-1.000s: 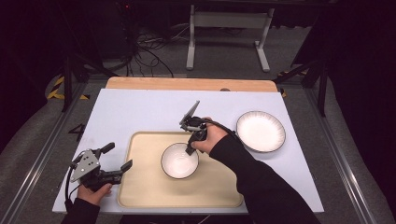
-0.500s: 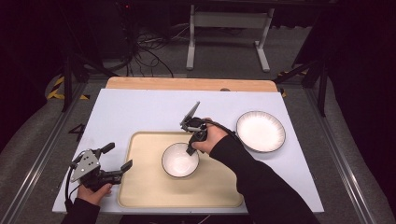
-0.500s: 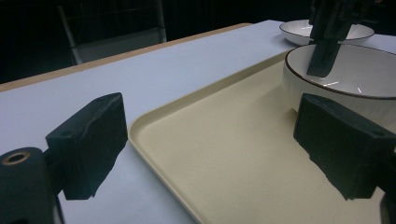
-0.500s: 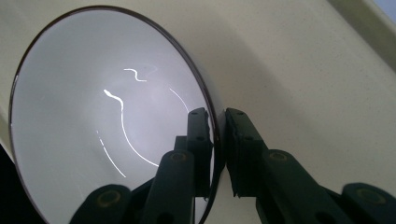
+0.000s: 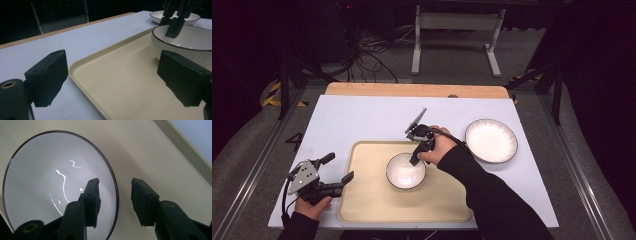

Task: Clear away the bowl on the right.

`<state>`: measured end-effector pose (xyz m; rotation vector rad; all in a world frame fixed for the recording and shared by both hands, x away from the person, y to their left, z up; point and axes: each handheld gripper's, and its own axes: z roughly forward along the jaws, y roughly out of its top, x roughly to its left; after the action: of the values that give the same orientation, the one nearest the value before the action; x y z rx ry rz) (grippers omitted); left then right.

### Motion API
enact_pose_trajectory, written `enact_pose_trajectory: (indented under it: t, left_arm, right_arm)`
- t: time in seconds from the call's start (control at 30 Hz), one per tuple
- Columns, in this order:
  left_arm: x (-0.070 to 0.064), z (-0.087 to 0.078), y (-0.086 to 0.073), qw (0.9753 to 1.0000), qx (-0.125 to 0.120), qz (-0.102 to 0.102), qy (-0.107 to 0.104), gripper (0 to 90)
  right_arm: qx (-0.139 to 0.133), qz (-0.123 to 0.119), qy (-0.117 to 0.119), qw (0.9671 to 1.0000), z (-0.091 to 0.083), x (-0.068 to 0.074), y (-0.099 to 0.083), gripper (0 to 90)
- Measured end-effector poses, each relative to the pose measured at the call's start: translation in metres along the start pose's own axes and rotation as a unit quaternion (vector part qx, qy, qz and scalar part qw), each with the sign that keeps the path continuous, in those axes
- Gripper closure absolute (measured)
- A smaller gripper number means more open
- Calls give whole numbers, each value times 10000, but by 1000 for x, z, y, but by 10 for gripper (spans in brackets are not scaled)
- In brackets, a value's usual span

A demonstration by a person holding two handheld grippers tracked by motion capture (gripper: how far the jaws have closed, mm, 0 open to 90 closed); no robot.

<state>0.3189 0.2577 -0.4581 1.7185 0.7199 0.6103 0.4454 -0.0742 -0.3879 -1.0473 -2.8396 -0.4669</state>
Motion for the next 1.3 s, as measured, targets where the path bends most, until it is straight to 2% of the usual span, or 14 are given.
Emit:
enact_pose_trajectory:
  t: [0.13, 0.37, 0.6, 0.8, 0.83, 1.0, 1.07, 1.2, 1.3]
  left_arm:
    - [0, 0, 0, 10000, -1, -1, -3, 108]
    - [0, 0, 0, 10000, -2, -5, -2, 108]
    - [0, 0, 0, 10000, 5, 6, 8, 108]
    - [0, 0, 0, 10000, 3, -1, 3, 108]
    - [0, 0, 0, 10000, 3, -1, 3, 108]
    - [0, 0, 0, 10000, 17, -2, 9, 108]
    - [0, 0, 0, 10000, 12, -1, 14, 108]
    - [0, 0, 0, 10000, 11, -4, 17, 108]
    - [0, 0, 0, 10000, 11, -5, 14, 108]
  right_arm:
    - [-258, 36, -22, 9997, -7, 4, -1, 482]
    - [-699, -156, -143, 9973, -22, 12, -3, 352]
    - [-1213, -316, -275, 9917, -36, 20, -9, 292]
    - [-1625, -472, -410, 9847, -46, 22, -18, 255]
    - [-1625, -472, -410, 9847, -46, 22, -18, 255]
    - [-2030, -672, -497, 9756, -53, 21, -29, 224]
    - [-2126, -699, -548, 9731, -55, 21, -32, 212]
    - [-2428, -925, -602, 9638, -57, 22, -38, 188]
    - [-2661, -925, -578, 9578, -58, 22, -42, 179]
